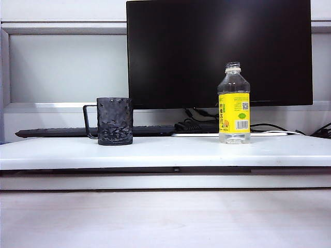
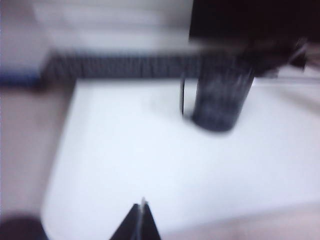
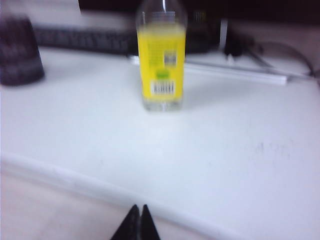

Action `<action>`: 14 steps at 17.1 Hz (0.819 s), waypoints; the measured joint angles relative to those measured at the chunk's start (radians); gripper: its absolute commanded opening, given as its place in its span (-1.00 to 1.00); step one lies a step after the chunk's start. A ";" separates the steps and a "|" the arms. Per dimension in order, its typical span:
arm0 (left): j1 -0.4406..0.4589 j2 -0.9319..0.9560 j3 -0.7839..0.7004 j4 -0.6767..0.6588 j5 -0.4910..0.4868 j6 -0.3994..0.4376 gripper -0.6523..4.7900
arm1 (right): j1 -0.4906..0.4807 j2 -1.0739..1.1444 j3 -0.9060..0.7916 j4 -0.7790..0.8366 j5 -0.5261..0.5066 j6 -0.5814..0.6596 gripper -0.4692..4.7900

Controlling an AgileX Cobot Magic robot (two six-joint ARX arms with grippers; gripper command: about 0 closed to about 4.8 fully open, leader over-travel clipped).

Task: Carefully pick up the bottle and pour some water from the bottle into the cup.

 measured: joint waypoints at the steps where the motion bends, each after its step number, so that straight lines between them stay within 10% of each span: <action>1: 0.000 0.000 -0.019 0.000 0.000 -0.013 -0.78 | 0.000 0.000 0.000 -0.009 0.000 0.000 -0.82; 14: 0.000 -0.005 -0.047 -0.076 0.001 -0.025 -0.78 | 0.000 -0.009 0.000 -0.047 0.000 0.003 -0.82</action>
